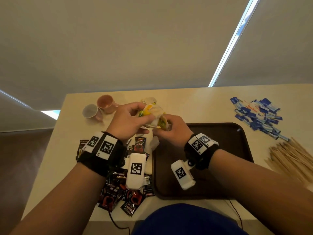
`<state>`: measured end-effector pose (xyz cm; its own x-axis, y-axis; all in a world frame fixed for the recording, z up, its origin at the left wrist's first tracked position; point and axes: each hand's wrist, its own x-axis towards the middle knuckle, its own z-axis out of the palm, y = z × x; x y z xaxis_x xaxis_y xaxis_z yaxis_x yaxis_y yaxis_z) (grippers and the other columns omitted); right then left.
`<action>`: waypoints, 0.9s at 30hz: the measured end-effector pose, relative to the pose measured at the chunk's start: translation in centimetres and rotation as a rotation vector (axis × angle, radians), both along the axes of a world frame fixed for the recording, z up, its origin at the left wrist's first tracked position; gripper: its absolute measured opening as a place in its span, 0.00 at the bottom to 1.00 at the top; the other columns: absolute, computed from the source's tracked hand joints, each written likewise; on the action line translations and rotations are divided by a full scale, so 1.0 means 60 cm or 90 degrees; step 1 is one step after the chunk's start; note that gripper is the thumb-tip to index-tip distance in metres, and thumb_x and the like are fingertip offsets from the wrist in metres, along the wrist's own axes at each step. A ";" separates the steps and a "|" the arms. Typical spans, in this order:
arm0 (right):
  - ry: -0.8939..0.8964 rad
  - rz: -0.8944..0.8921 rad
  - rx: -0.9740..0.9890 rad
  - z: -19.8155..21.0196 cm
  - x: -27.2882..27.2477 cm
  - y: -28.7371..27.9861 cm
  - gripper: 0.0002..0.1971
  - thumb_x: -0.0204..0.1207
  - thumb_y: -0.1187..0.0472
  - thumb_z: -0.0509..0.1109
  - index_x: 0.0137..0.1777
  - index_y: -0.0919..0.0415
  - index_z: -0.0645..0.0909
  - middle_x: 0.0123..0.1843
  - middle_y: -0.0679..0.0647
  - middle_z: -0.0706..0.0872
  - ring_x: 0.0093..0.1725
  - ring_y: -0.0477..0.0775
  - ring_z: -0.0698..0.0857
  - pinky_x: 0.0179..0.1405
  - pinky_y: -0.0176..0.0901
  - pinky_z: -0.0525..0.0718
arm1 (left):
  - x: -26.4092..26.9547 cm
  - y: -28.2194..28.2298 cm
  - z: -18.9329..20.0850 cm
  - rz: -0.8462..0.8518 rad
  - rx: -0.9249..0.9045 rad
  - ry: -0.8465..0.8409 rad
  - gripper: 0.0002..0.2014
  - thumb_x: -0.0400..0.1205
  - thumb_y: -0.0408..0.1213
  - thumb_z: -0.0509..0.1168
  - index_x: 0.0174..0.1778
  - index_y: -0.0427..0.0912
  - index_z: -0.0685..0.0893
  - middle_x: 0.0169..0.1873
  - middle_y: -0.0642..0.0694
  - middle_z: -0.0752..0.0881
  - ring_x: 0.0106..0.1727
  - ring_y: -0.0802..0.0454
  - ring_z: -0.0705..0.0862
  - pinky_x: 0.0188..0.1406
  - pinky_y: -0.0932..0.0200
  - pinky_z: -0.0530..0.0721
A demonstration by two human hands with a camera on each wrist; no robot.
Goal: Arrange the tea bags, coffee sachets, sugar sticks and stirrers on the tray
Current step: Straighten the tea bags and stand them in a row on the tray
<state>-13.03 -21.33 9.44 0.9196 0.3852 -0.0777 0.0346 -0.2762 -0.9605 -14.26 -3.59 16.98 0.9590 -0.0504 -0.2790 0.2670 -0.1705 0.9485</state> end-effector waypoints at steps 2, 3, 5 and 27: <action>0.006 -0.013 0.015 0.005 -0.008 -0.001 0.05 0.78 0.66 0.75 0.51 0.68 0.85 0.43 0.60 0.90 0.39 0.46 0.87 0.40 0.38 0.86 | -0.002 0.000 -0.007 0.007 -0.009 0.013 0.06 0.78 0.29 0.74 0.45 0.45 0.88 0.40 0.50 0.91 0.41 0.53 0.89 0.35 0.53 0.90; 0.020 -0.013 0.028 0.009 -0.012 -0.003 0.05 0.79 0.67 0.73 0.51 0.70 0.85 0.42 0.62 0.90 0.38 0.48 0.87 0.38 0.39 0.86 | -0.005 0.001 -0.011 0.013 -0.018 0.022 0.06 0.79 0.29 0.74 0.45 0.45 0.87 0.41 0.49 0.91 0.41 0.52 0.90 0.36 0.52 0.91; 0.092 -0.002 0.072 0.014 -0.017 -0.008 0.09 0.82 0.67 0.69 0.55 0.75 0.82 0.45 0.68 0.89 0.39 0.53 0.89 0.36 0.41 0.88 | -0.011 0.001 -0.018 0.027 -0.031 0.041 0.06 0.79 0.28 0.73 0.46 0.45 0.87 0.42 0.48 0.91 0.41 0.51 0.89 0.37 0.52 0.91; 0.218 0.119 -0.015 -0.017 -0.035 0.008 0.08 0.75 0.60 0.77 0.53 0.57 0.88 0.60 0.61 0.88 0.59 0.65 0.87 0.56 0.67 0.88 | -0.017 -0.002 0.057 -0.009 -0.120 -0.017 0.07 0.78 0.29 0.73 0.51 0.40 0.86 0.41 0.46 0.91 0.41 0.50 0.90 0.32 0.57 0.90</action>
